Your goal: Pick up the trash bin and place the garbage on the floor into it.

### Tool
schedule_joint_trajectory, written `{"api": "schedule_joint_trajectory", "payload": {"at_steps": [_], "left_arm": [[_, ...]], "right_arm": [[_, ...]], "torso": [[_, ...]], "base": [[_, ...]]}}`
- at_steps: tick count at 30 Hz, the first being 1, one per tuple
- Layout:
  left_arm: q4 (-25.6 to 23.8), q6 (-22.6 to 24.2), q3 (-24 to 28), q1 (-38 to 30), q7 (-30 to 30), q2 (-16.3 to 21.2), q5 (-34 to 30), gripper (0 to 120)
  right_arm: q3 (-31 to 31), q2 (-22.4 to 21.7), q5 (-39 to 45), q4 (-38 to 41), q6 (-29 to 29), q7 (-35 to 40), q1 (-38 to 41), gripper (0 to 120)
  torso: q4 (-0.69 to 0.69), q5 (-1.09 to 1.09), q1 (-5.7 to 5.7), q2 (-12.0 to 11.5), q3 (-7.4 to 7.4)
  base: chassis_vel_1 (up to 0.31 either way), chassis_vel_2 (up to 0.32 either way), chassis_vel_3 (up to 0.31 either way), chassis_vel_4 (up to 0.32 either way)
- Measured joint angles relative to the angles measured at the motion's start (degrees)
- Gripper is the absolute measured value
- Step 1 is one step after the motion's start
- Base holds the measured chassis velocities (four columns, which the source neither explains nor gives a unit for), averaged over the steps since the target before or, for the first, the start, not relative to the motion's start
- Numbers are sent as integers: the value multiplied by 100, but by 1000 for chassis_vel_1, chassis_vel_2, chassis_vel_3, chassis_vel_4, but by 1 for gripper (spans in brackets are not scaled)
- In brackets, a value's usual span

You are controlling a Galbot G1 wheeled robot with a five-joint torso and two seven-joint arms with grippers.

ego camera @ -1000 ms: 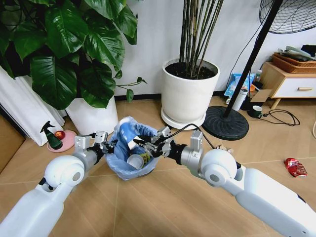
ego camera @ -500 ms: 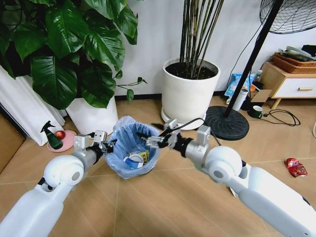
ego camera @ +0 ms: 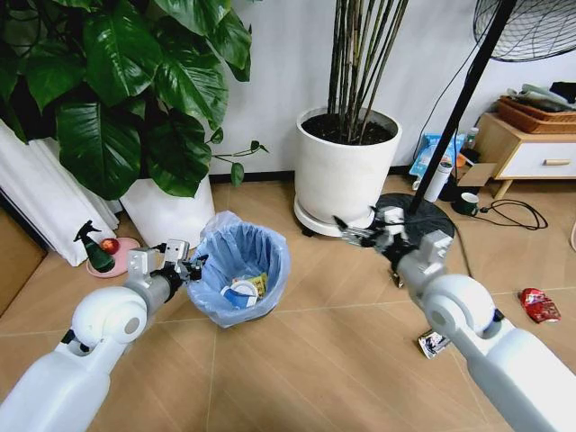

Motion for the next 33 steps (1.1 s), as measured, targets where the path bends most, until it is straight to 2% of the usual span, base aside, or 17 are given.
{"api": "schedule_joint_trajectory", "payload": {"at_steps": [8,11,12,16,23,33], "left_arm": [[-33,0,-28,28,-25,-18,41,0],[-62,0,-35,40,-23,-19,43,0],[-62,0,-35,40,-23,-19,43,0],[-78,0,-24,63,-7,-61,120,0],[-81,0,-23,110,68,-106,273,0],[-208,0,-30,219,93,-129,325,0]], "right_arm": [[631,579,-655,42,146,15,-970,100],[1274,1197,-1073,133,317,-35,-1627,100],[1274,1197,-1073,133,317,-35,-1627,100],[1943,1860,-1449,271,603,-316,-2272,100],[2158,2056,-1418,419,705,-504,-2544,100],[1922,1913,-1341,337,464,-428,-2163,100]], "torso": [[1,1,0,0,0],[-1,0,0,0,0],[-1,0,0,0,0],[-2,-1,0,0,0],[-2,-1,0,0,0],[1,-1,0,0,1]], "base": [[0,0,0,0],[0,0,0,0],[0,0,0,0],[0,0,0,0],[0,0,0,0],[0,0,0,0]]}}
